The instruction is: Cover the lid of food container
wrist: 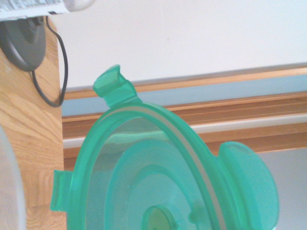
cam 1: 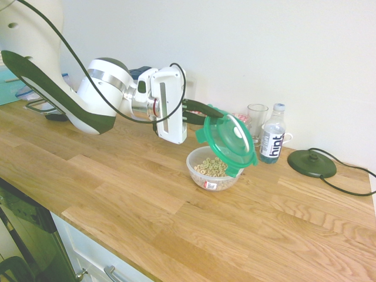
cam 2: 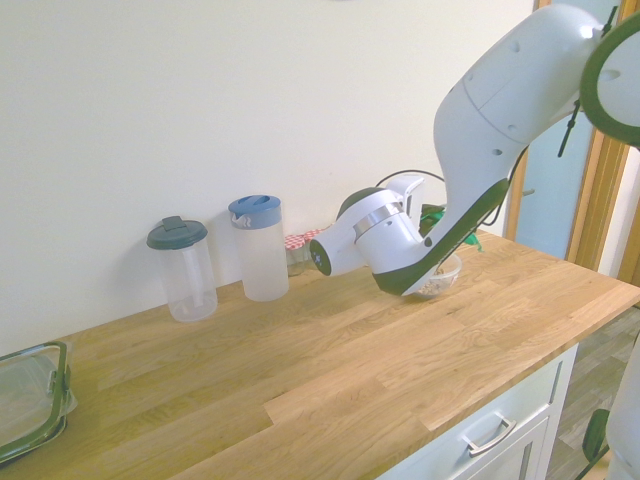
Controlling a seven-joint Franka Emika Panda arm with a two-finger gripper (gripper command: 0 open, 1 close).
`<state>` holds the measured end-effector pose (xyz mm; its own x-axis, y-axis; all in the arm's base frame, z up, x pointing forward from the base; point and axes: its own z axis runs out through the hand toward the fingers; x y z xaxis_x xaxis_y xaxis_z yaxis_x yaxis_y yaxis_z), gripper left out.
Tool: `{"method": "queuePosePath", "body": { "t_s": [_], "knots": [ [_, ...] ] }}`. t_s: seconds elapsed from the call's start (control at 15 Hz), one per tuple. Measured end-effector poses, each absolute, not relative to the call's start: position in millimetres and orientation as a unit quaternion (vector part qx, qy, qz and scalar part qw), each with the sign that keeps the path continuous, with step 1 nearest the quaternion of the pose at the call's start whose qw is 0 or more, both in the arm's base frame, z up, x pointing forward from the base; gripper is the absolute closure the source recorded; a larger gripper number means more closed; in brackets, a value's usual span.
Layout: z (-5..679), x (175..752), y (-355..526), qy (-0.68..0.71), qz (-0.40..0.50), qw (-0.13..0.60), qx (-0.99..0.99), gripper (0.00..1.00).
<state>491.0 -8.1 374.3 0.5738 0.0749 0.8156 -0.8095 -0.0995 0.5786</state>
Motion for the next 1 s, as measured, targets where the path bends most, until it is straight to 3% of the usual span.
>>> {"method": "queuePosePath", "body": {
  "t_s": [1.0],
  "knots": [
    [346, 510, 19, -0.275, 0.372, 0.632, 0.622, 1.0]
  ]
}}
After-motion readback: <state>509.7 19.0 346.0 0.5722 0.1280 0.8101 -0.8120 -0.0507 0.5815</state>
